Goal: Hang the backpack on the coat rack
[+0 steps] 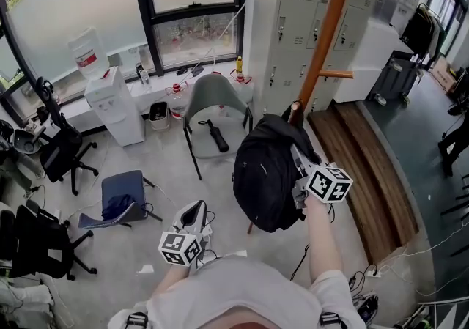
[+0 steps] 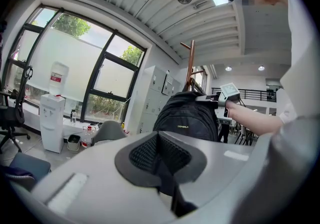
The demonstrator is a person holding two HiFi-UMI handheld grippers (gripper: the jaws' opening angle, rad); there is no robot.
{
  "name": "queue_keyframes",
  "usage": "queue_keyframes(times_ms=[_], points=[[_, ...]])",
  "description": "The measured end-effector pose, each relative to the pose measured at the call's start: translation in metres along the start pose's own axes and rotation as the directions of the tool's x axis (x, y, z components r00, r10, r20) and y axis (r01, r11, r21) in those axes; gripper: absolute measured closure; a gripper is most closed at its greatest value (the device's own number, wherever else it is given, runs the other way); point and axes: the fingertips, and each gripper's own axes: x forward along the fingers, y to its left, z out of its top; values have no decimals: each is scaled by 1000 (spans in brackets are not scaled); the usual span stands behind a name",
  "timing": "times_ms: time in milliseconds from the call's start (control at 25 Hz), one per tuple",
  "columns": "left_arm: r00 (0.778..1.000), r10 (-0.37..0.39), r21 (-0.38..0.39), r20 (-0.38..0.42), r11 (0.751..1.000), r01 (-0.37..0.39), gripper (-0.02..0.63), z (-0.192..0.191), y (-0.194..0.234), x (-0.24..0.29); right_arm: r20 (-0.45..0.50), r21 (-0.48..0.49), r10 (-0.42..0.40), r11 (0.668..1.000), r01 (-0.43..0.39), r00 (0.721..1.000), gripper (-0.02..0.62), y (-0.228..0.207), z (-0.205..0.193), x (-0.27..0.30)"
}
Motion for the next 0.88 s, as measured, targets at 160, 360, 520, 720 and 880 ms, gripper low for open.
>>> queue_keyframes(times_ms=[160, 360, 520, 720, 880], points=[[1000, 2, -5, -5, 1000, -3, 597, -2, -2, -1, -22, -8, -15, 1000, 14, 1000, 515, -6, -7, 1], [1000, -1, -9, -7, 1000, 1, 597, -4, -5, -2, -66, -112, -9, 994, 1, 998, 486, 2, -15, 2], [1000, -8, -10, -18, 1000, 8, 597, -8, -7, -2, -98, -220, -63, 975, 40, 993, 372, 2, -24, 0], [1000, -14, -11, -21, 1000, 14, 597, -10, -9, -3, -65, -325, -125, 941, 97, 990, 324, 9, -17, -14], [1000, -20, -7, -17, 1000, 20, 597, -7, -12, -1, -24, -350, -110, 932, 95, 994, 324, 23, -2, -31]])
